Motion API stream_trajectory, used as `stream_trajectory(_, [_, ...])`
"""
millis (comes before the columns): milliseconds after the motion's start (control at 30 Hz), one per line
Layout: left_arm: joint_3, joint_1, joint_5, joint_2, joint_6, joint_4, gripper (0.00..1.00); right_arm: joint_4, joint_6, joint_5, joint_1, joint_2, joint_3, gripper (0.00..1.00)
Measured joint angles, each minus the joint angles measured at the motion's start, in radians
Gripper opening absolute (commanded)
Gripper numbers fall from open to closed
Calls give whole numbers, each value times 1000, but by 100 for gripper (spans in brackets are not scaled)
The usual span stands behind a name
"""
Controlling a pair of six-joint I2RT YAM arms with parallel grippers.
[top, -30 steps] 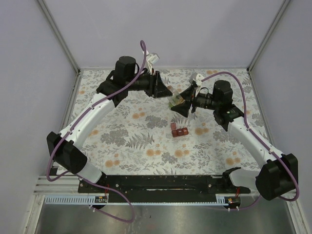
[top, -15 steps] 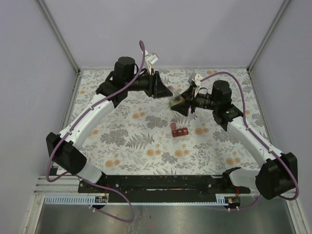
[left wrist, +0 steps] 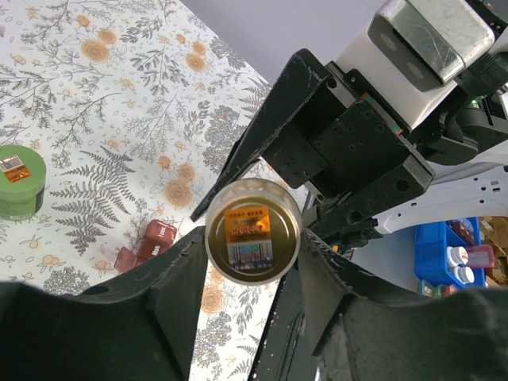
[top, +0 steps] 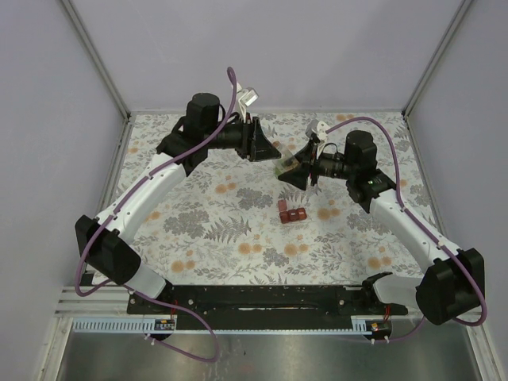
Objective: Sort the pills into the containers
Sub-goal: Unscrew the lid of the pill bottle.
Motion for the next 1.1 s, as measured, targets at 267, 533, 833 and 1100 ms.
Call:
stream_trajectory(267, [7,-1,-3,0,72,-39,98,-45,-10,-47,3,-2,9,0])
stream_trajectory(533, [97,-1,-3,0,220,-160,99,-161,-51,-57,4,-28,13,0])
stream_trajectory(833, [187,-10,111,-34,749,-447,99,-414,-140,-180,4,-38,78,0])
stream_trajectory(1100, [153,-79,159,-80,1058,-555,99,-588,-206,-290,6,-34,96,0])
